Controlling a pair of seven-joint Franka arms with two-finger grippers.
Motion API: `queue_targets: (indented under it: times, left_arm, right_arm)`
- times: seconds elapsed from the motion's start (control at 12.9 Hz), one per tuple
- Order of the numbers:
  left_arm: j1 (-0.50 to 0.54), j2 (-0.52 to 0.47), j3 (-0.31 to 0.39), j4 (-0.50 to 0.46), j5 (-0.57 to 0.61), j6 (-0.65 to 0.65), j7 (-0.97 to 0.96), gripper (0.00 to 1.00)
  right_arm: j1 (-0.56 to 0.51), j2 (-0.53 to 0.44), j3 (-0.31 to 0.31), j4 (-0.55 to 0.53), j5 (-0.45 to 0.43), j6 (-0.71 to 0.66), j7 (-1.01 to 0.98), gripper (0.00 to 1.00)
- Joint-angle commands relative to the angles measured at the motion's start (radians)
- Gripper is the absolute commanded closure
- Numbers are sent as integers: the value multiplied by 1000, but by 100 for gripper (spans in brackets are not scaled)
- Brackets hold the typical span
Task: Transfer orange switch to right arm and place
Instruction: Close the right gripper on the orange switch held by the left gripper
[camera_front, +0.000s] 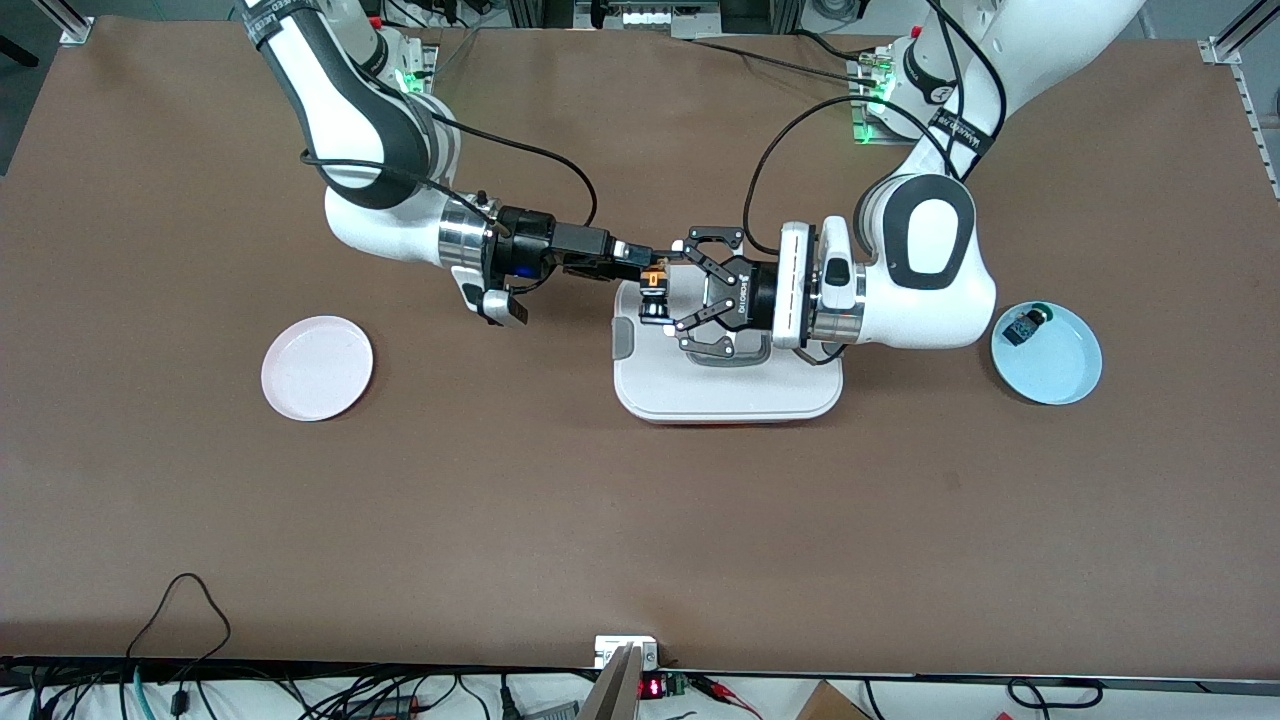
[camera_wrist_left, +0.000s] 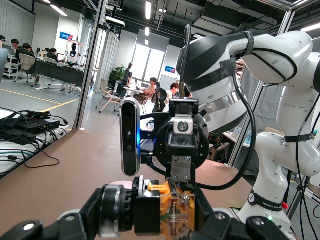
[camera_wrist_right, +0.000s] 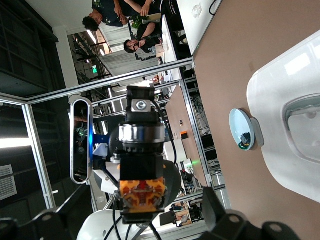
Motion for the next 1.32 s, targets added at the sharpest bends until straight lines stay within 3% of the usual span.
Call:
queue_targets:
  times: [0.0,0.23,0.54,0.93,1.24]
  left_arm:
    - [-2,-14,-2,2,-26,7,-7,57]
    - [-2,-14,-2,4,-26,7,-8,57]
    - [-2,-14,-2,13,-26,7,-19,57]
    - [-2,-14,0,22,-20,7,-44,57]
    - [-2,-14,0,22,-18,7,-44,57]
  right_arm:
    - [16,-8,-5,1,36,25,-24,10]
    - [17,-6,-5,5,46,31,-24,31]
    - [19,-6,-5,19,51,37,-18,44]
    - [34,-6,-7,28,51,47,-17,79]
    - [31,-5,-7,30,50,45,-17,87]
